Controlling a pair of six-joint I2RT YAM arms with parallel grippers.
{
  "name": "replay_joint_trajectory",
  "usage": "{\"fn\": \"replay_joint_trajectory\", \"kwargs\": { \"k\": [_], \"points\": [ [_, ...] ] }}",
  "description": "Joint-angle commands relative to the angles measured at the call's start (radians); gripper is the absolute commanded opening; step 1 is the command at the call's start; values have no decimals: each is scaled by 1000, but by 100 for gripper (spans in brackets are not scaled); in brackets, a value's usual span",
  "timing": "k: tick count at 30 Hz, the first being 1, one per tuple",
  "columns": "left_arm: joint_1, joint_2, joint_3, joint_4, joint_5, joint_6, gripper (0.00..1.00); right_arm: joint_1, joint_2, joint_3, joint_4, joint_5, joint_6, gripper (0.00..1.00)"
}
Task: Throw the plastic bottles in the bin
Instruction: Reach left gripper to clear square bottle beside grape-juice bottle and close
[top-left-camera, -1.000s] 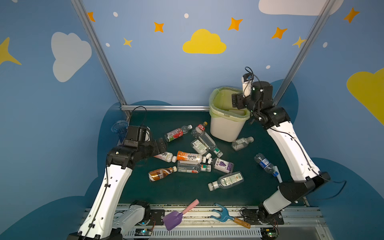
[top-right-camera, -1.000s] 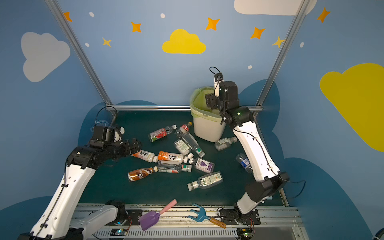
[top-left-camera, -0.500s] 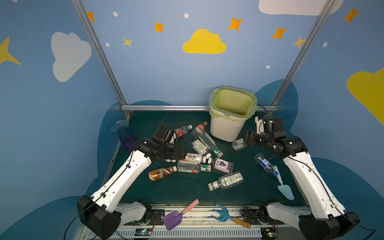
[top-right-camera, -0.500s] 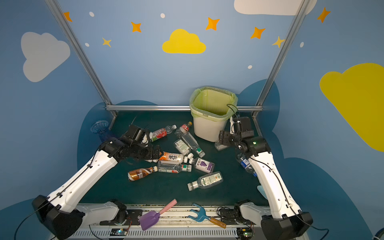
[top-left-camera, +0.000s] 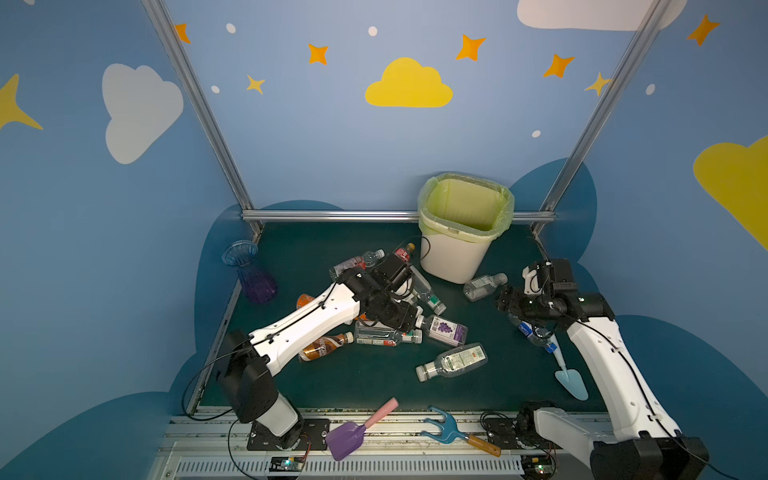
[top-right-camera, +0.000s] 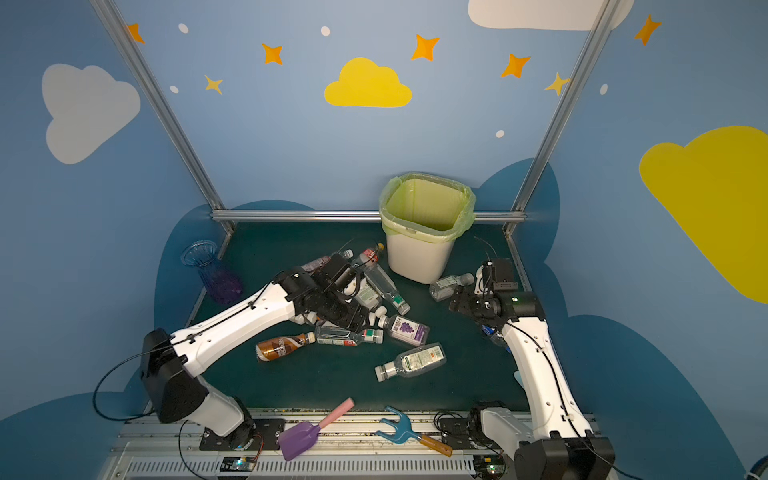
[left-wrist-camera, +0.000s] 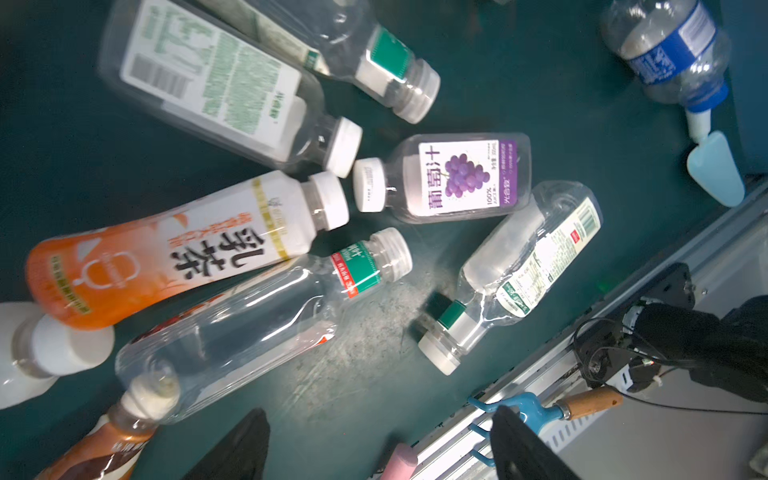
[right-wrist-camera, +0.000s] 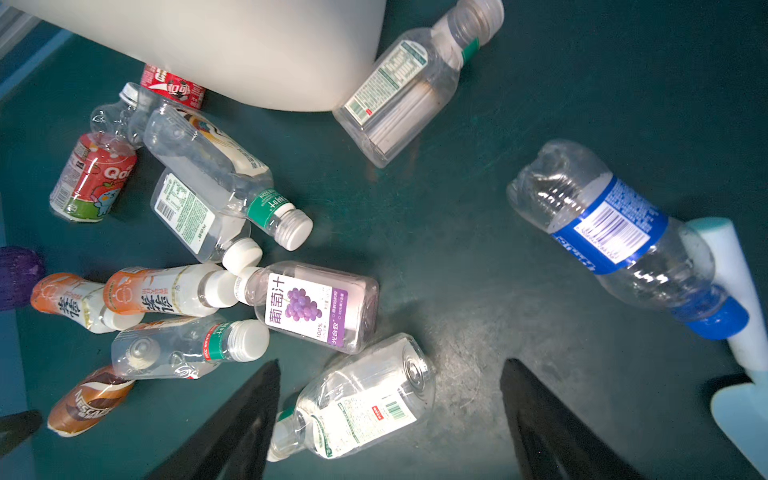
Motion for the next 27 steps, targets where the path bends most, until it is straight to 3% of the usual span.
{"fn": "replay_joint_trajectory", "kwargs": {
  "k": [1, 18, 27],
  "points": [
    [-43, 58, 66, -4, -6, 61, 84, -20, -4, -17, 9, -65, 9, 84],
    [-236, 436, 395, -155, -20, 276, 78, -95, -4, -50, 18, -159, -28, 84],
    [-254, 572, 578, -266, 14, 317, 80, -178, 3, -51, 24, -249, -41, 84]
  ]
}}
